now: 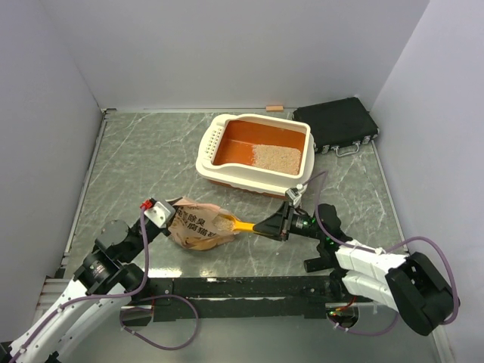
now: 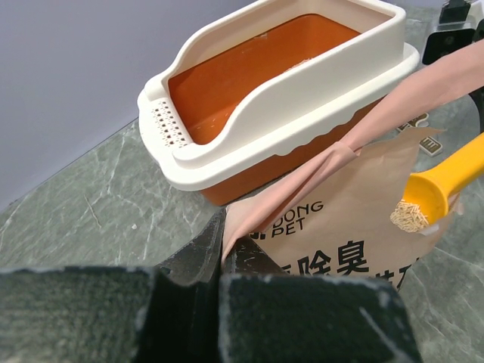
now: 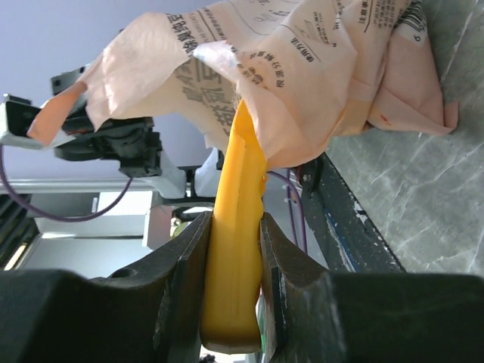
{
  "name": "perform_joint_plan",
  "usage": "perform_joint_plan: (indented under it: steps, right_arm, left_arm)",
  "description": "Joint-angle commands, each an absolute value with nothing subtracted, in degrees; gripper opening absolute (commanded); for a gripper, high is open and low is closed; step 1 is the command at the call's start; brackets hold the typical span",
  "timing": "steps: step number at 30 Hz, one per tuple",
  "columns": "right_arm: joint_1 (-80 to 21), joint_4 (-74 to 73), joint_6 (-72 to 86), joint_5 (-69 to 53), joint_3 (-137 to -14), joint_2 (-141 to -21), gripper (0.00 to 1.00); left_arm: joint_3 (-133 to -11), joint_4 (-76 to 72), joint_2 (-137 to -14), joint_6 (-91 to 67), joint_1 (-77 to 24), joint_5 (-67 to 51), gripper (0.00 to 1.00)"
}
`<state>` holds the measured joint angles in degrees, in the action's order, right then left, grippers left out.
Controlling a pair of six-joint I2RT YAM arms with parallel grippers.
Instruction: Fill the litter box with clean litter
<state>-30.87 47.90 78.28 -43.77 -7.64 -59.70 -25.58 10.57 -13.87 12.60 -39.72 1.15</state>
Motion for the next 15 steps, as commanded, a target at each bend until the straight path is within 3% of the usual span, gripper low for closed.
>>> perform_joint_plan:
  steps: [1,15]
  right_arm:
    - [-29.62,53.79,80.77,-43.86,-4.84,-54.94,0.0]
    - [-29.71,68.28,84.64,-38.85,2.28,-51.42,0.0]
  left_arm:
    - [-26.19,2.29,-12.66,12.3,-39.55,0.44,0.01]
    - [-25.4,1.32,-12.57,12.3,-39.55,-0.53,0.01]
